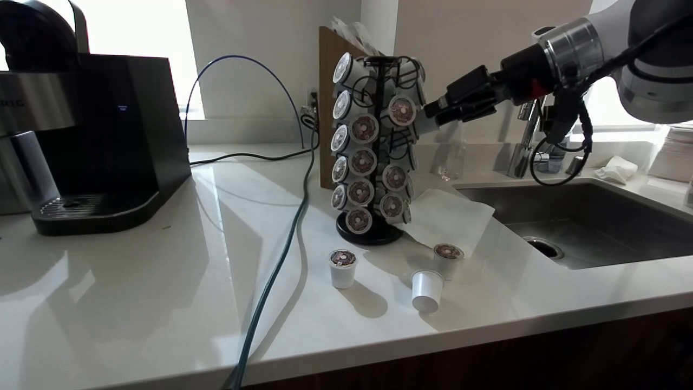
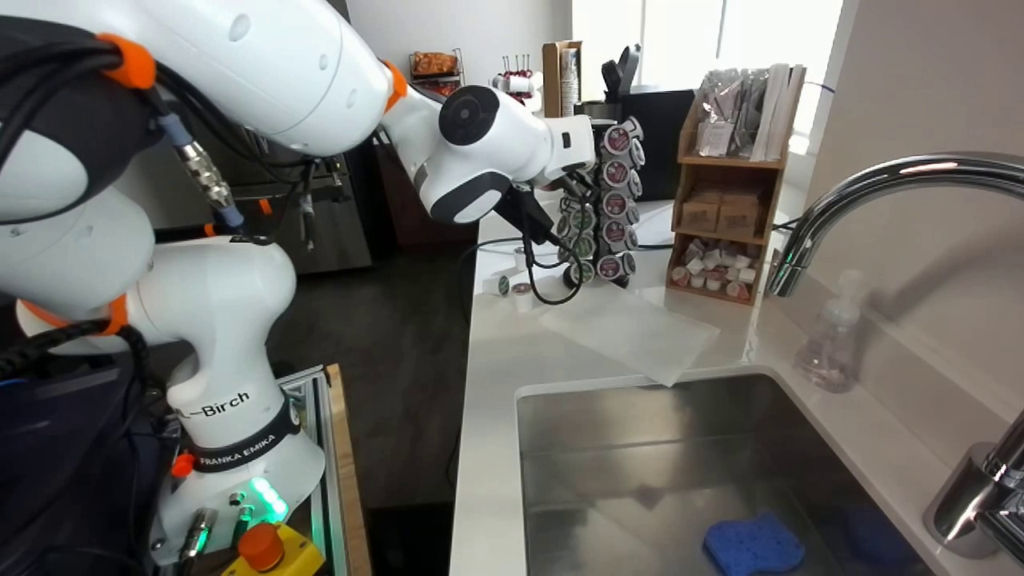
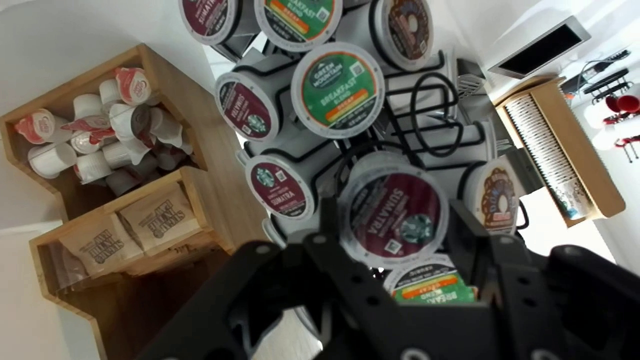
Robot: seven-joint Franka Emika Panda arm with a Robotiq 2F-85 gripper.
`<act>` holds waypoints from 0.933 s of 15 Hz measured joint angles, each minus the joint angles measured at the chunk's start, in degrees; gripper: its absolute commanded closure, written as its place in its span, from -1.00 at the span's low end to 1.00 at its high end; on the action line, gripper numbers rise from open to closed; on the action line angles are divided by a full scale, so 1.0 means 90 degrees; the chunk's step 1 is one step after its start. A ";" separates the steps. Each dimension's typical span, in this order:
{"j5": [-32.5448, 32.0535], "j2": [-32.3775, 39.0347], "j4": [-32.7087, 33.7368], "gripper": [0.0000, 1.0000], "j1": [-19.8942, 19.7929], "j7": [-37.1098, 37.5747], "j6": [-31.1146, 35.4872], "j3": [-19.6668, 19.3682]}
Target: Move one coffee capsule, which is on the counter, to the metal holder
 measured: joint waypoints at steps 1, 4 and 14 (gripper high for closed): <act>0.0000 0.0002 0.0011 0.42 0.0053 0.0017 0.0000 -0.0035; 0.0000 0.0033 0.0062 0.42 0.0191 0.0076 0.0000 -0.0121; 0.0004 0.0997 0.0219 0.42 0.0551 0.0502 0.0285 -0.0210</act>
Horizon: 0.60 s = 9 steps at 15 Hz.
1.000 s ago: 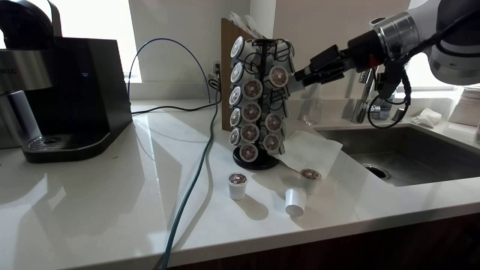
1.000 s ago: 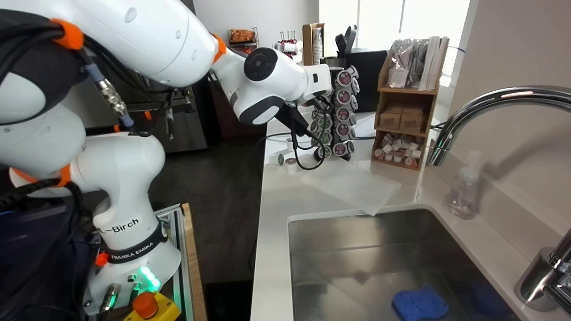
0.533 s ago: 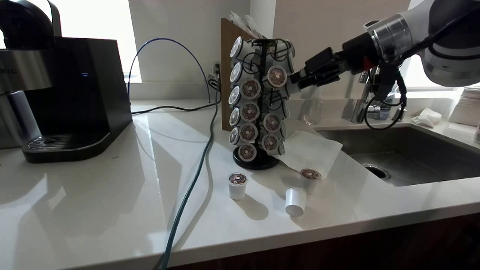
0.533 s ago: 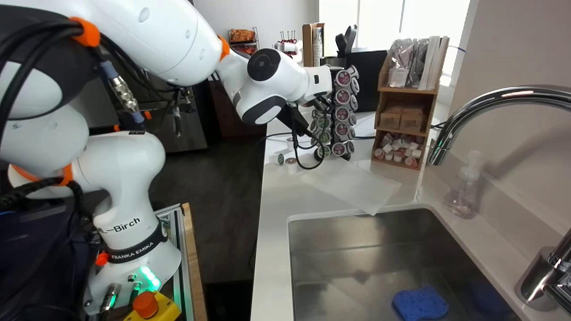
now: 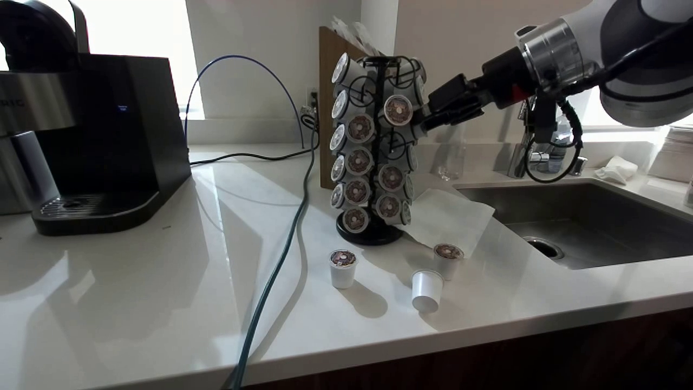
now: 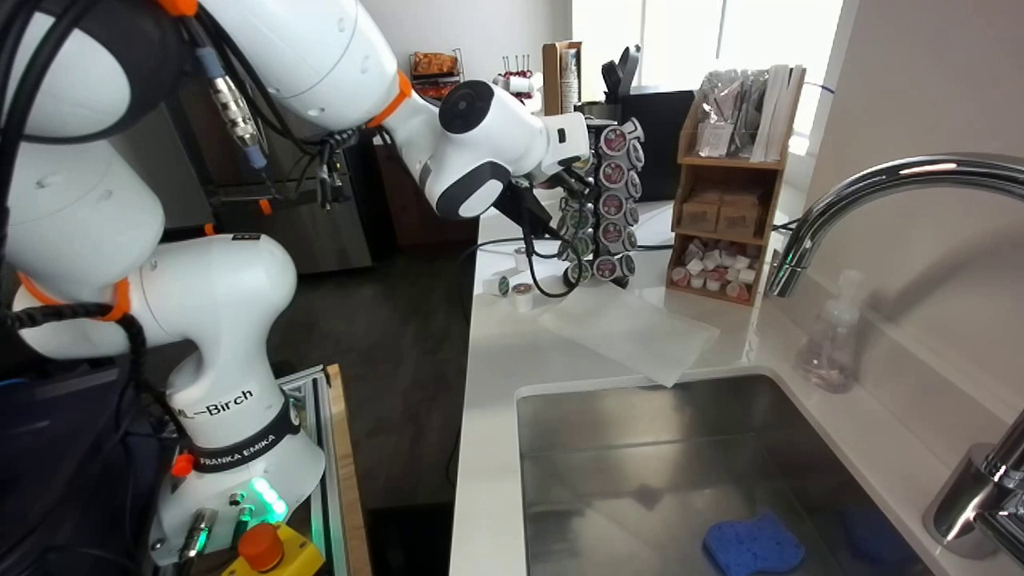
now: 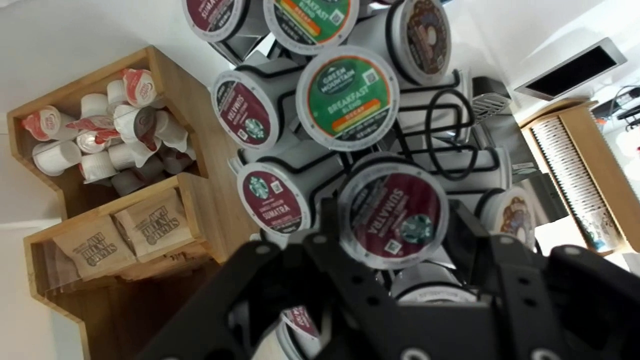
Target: Move one coffee capsule, which is on the counter, to the metal holder
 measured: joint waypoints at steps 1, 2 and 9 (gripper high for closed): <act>0.0000 0.0154 0.0015 0.42 0.0041 0.0035 0.0080 0.0003; 0.0000 0.0282 0.0026 0.20 0.0076 0.0058 0.0177 0.0006; 0.0114 0.1061 0.0094 -1.00 0.0142 0.0165 0.0423 0.0110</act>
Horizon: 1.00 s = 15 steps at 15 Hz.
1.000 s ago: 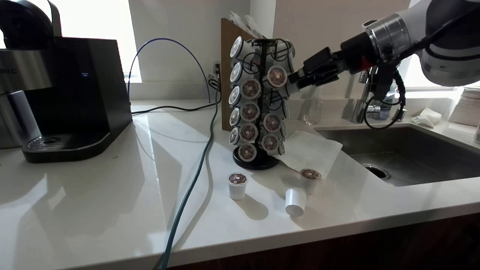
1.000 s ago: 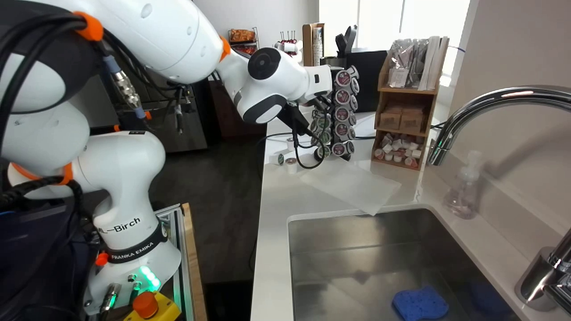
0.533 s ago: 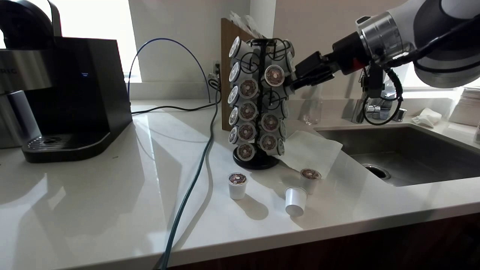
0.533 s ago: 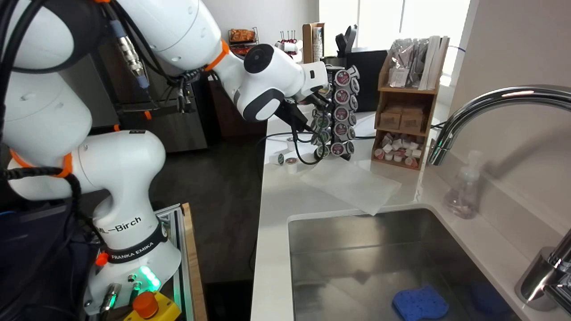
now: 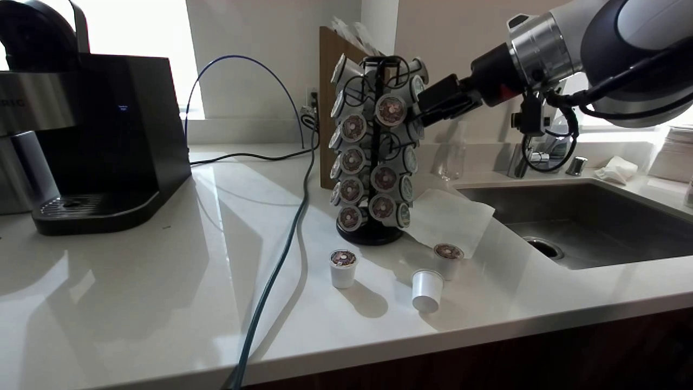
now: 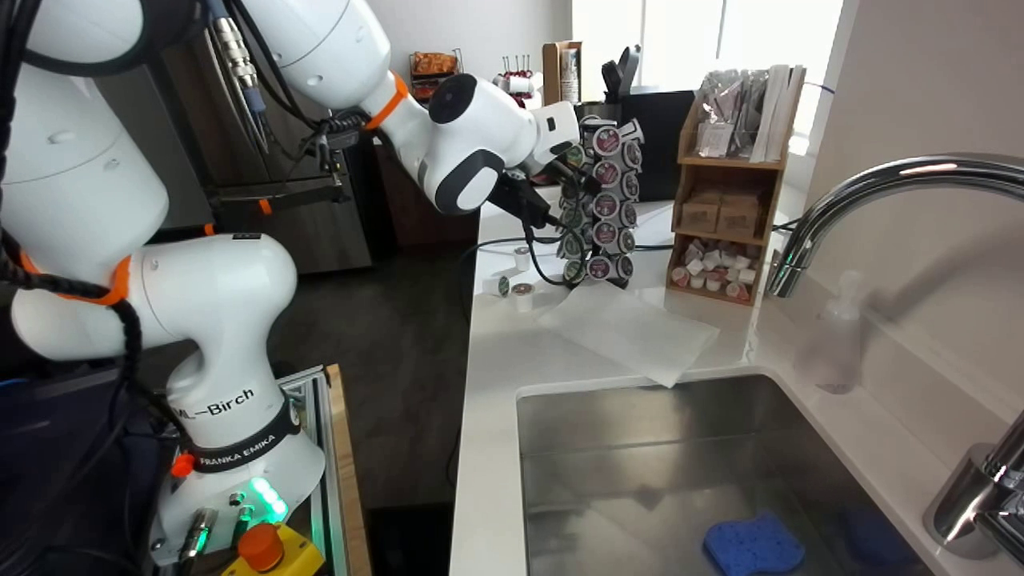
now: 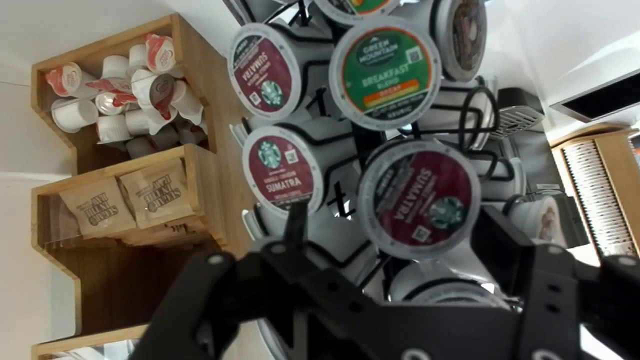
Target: Move one coffee capsule, which is on the counter, to the metal holder
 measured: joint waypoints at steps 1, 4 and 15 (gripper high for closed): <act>0.0000 0.0054 -0.0006 -1.00 -0.0071 0.0000 -0.0039 0.0052; -0.0045 0.0068 -0.0047 -0.99 -0.0516 -0.0026 -0.0459 0.0460; -0.0534 -0.1381 -0.0607 -1.00 -0.3671 -0.0770 -0.3417 0.3054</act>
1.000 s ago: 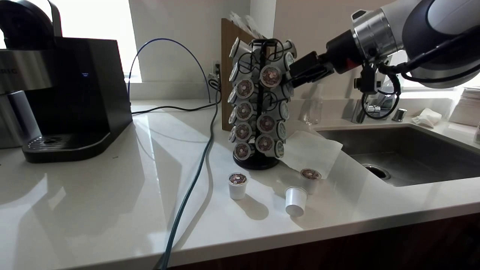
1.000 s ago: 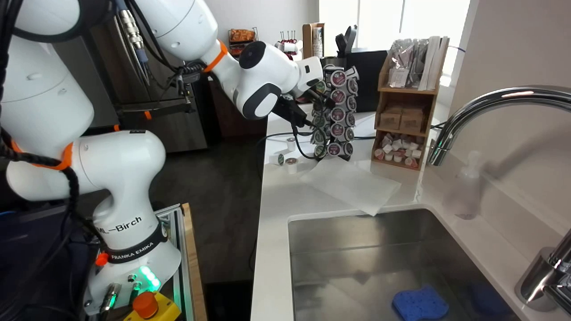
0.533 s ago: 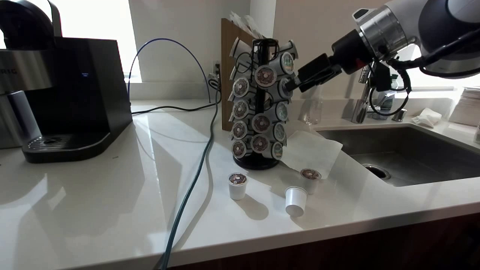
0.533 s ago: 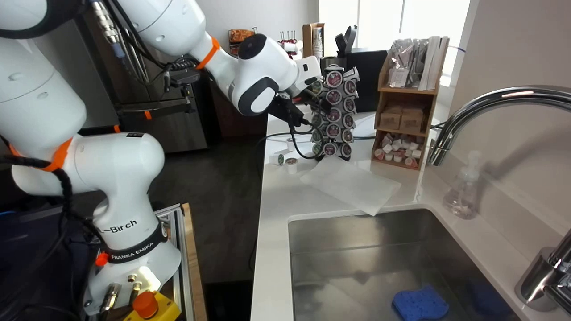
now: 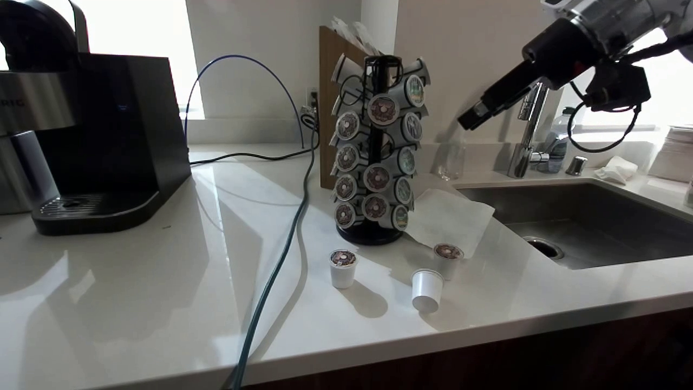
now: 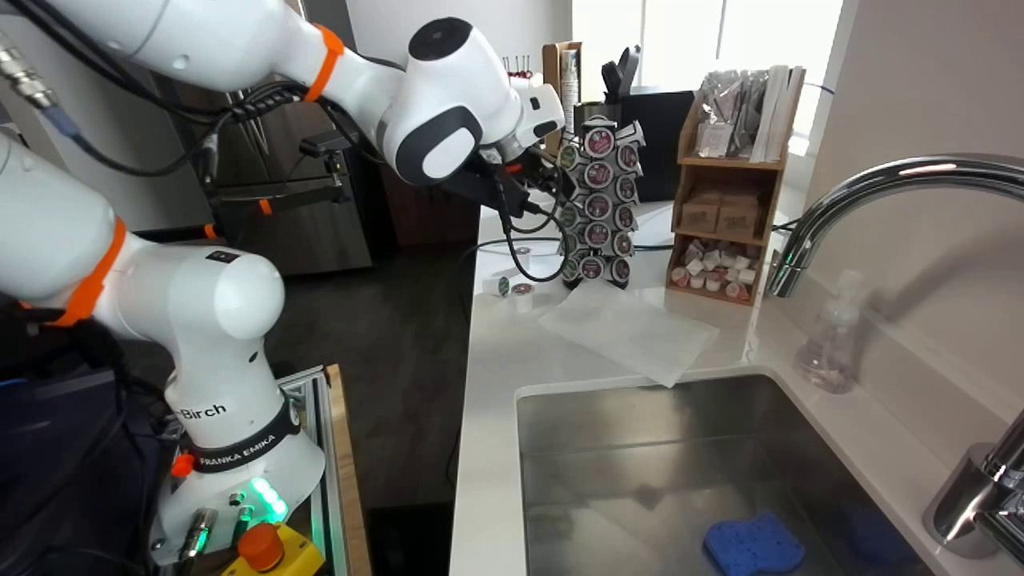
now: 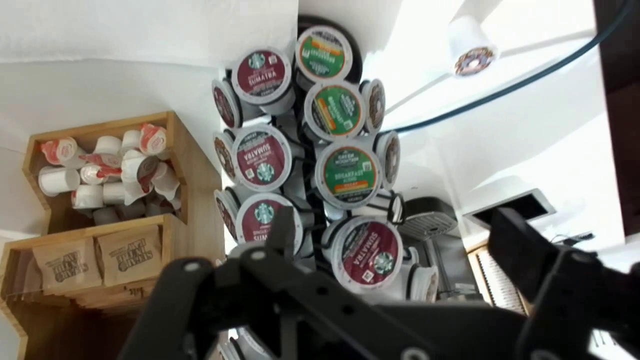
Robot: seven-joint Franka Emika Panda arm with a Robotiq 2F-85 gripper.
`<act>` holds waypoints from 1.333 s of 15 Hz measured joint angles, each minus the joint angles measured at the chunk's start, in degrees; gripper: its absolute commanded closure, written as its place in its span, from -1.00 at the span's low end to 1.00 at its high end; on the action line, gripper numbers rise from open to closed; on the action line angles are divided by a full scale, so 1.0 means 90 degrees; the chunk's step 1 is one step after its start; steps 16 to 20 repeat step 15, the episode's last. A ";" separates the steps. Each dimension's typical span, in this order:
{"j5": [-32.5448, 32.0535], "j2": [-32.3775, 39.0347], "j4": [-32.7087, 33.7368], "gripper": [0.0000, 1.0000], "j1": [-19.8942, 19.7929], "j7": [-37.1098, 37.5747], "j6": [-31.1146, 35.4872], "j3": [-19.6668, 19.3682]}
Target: Move one coffee capsule, which is on the counter, to the metal holder
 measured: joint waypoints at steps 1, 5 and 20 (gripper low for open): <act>0.0014 -0.0203 -0.0035 -1.00 -0.0417 -0.0094 -0.0520 0.0283; 0.0108 -0.0843 -0.0031 -1.00 -0.2335 -0.0086 -0.2245 0.1786; -0.0517 -0.1451 0.0732 -1.00 -0.5813 0.2689 -0.3635 0.6865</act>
